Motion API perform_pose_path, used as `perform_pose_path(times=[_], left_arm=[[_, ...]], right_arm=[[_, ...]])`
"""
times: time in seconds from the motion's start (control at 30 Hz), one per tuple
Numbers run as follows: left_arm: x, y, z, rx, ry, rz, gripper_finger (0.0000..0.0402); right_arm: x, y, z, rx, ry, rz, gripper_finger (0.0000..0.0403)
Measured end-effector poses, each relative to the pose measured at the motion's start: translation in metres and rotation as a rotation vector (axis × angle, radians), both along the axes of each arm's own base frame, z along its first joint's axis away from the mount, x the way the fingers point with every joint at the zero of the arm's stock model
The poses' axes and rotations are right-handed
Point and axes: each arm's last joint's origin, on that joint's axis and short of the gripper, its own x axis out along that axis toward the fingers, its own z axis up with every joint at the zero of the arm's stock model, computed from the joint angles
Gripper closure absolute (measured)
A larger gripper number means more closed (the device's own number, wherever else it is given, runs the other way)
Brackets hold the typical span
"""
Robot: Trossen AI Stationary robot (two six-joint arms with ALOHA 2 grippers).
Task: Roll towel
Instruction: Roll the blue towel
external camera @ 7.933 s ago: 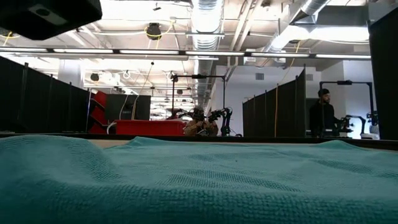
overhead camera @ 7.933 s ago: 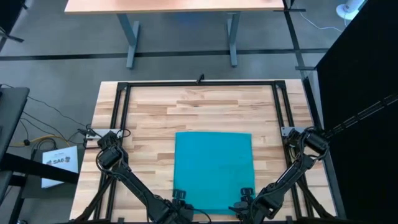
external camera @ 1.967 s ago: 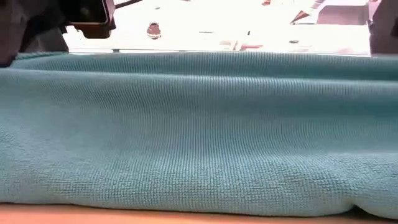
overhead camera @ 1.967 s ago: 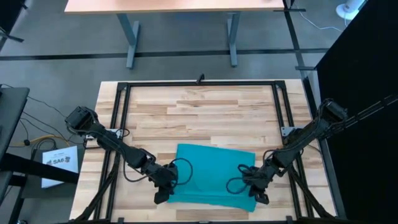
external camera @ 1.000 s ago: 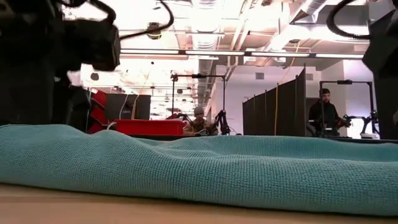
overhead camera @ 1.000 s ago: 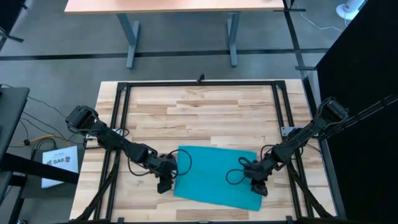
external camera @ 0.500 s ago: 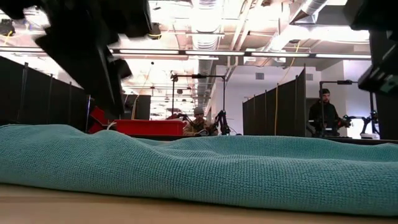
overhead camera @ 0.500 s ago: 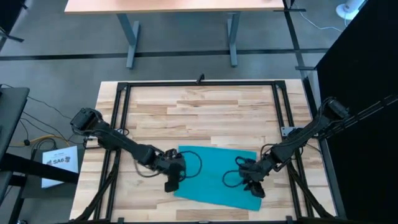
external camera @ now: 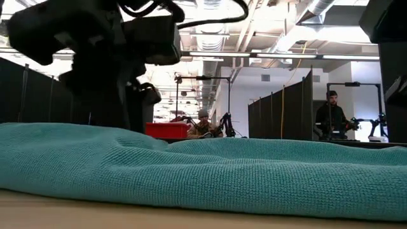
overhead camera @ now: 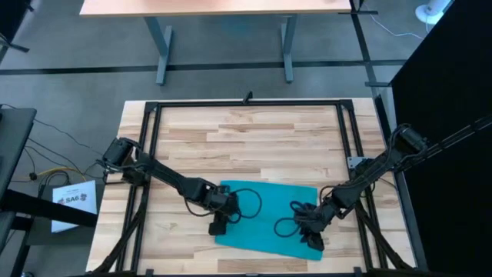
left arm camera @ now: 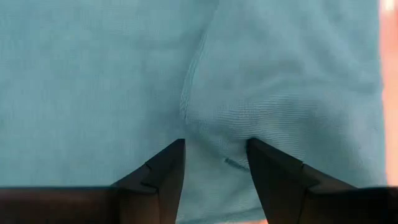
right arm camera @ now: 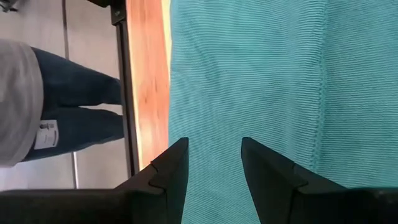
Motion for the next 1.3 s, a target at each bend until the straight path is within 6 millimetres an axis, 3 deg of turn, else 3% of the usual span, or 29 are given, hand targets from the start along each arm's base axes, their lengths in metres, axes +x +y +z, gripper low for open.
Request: perform_pose_path(times=[0.23, 0.5, 0.63, 0.93, 1.13, 1.3], left_arm=[[0.003, -0.003, 0.011, -0.022, -0.026, 0.009, 0.0291], [0.003, -0.005, 0.009, -0.056, -0.004, -0.005, 0.0368], [0.006, -0.001, 0.011, -0.057, -0.007, 0.042, 0.0376], [0.014, -0.001, 0.027, -0.055, 0.023, 0.027, 0.0297], [0.018, -0.001, 0.006, -0.023, 0.067, 0.007, 0.0241], [0.021, -0.001, -0.005, -0.018, 0.089, 0.013, 0.0223]], right_arm=[[0.0, -0.001, 0.0, -0.006, -0.002, -0.003, 0.0269], [0.0, -0.001, 0.0, -0.009, -0.003, 0.0, 0.0269], [0.0, -0.001, 0.0, -0.009, -0.003, 0.0, 0.0269], [0.0, 0.0, 0.0, -0.006, -0.004, -0.001, 0.0269], [0.0, -0.001, 0.0, -0.011, -0.008, 0.004, 0.0269], [0.0, -0.001, -0.001, -0.012, -0.002, 0.001, 0.0269]])
